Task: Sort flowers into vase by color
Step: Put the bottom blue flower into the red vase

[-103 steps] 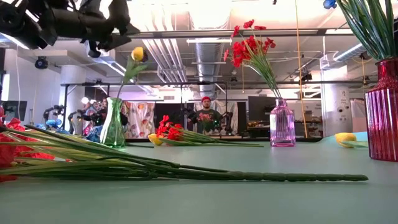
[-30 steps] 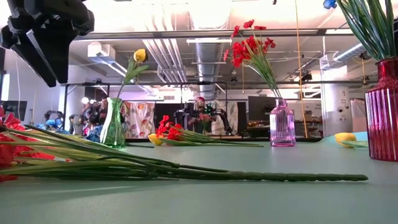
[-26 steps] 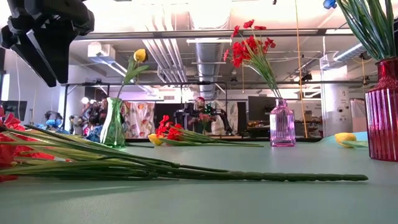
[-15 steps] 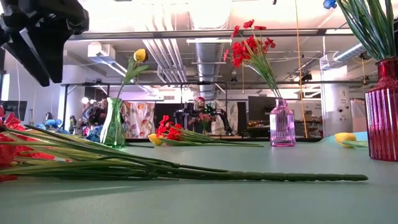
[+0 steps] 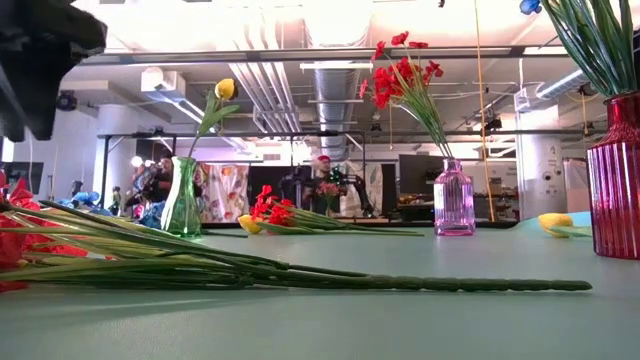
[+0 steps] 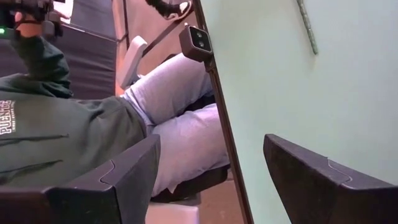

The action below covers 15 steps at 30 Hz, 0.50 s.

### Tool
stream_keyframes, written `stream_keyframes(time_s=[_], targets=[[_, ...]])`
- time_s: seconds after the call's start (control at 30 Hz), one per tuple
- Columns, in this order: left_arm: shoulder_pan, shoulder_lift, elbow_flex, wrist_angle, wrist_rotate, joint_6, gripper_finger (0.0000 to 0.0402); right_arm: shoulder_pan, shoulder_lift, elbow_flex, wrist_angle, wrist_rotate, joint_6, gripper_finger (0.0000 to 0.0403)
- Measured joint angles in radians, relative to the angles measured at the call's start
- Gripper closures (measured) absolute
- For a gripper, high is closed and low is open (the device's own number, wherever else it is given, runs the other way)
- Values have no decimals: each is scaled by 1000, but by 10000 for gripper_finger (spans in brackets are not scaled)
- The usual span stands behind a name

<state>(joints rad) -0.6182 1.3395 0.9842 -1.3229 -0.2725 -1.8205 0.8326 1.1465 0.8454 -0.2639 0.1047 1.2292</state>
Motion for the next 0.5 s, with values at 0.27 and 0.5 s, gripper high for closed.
stream_keyframes(time_s=[0.27,0.5], targets=[[-3,79,-42,-39,14,-79,177,0,0,0,0,-5,5,124],[-3,112,-91,-13,14,-131,144,1,0,0,1,-41,36,129]])
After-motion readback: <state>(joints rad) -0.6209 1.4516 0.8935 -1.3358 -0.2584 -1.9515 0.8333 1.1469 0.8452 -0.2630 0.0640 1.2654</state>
